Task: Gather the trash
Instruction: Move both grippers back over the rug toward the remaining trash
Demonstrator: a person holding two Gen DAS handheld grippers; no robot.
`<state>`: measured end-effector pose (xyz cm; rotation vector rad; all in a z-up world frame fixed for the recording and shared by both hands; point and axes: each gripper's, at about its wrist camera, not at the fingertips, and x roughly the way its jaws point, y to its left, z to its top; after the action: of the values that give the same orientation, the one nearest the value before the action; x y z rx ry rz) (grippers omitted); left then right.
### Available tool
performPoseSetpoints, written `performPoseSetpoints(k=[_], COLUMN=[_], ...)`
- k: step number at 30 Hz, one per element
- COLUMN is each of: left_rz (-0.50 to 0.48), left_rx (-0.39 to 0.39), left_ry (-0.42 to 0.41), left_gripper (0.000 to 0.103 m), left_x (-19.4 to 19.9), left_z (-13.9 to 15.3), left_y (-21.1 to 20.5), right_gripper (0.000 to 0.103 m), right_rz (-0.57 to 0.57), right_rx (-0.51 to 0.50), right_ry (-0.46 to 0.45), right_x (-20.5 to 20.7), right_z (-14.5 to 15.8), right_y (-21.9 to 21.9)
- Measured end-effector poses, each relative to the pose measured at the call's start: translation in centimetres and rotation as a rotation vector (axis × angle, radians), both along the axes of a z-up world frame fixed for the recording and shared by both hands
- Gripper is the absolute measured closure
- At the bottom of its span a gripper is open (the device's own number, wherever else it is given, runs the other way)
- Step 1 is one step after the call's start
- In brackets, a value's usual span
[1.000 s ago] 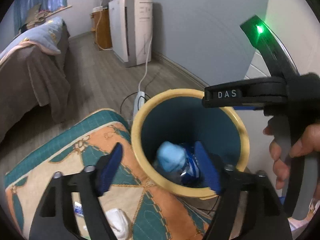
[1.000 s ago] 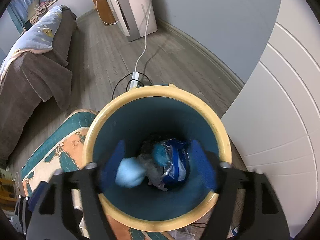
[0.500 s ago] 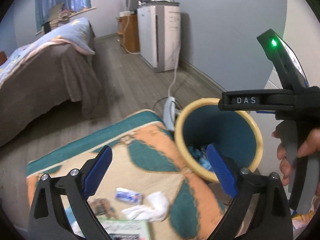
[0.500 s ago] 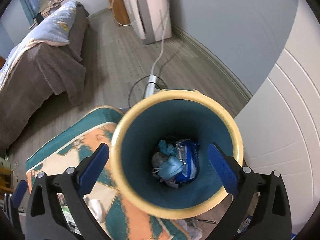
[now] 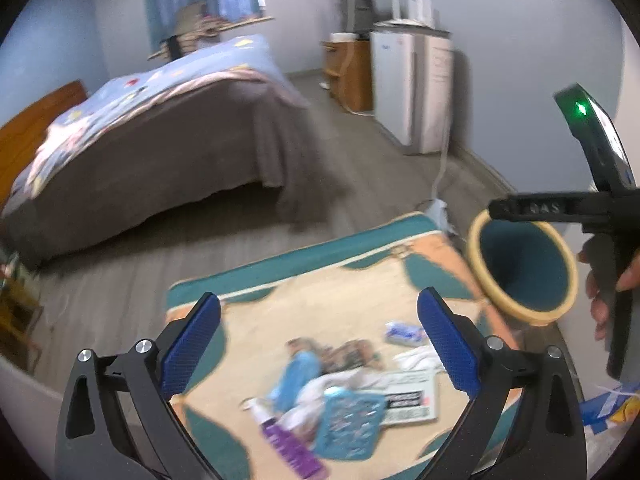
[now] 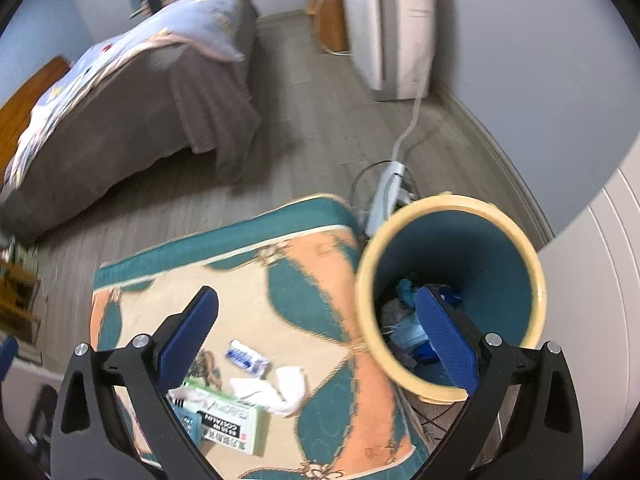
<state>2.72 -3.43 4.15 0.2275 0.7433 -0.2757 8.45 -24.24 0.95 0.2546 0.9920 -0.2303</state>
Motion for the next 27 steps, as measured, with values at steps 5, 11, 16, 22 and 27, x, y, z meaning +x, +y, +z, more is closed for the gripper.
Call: performPoseSetpoints(k=[5, 11, 16, 22, 27], left_rz=[0.150, 0.232, 0.251, 0.244, 0.264], left_rx=[-0.042, -0.063, -0.106, -0.050, -0.096], left_ry=[-0.025, 0.002, 0.070, 0.074, 0.109], left_gripper=[0.006, 0.006, 0.006, 0.005, 0.005], left_x=[0.5, 1.9, 2.7, 2.3, 1.3], left_z=[-0.8, -1.8, -3.6, -4.7, -5.0], left_y=[5.5, 9.2, 10.8, 11.9, 13.9], right_gripper=[0.006, 0.006, 0.006, 0.006, 0.006], right_rz=[0.085, 0.103, 0.102, 0.090, 0.096], right_rx=[-0.057, -0.031, 0.003, 0.009, 0.050], right_ry=[0.031, 0.077, 0.123, 0.136, 0.134], right_x=[0.5, 0.7, 0.8, -0.4, -2.2], right_z=[-1.5, -3.4, -4.8, -5.1, -5.2], right_y=[2.6, 3.7, 4.3, 5.7, 8.2])
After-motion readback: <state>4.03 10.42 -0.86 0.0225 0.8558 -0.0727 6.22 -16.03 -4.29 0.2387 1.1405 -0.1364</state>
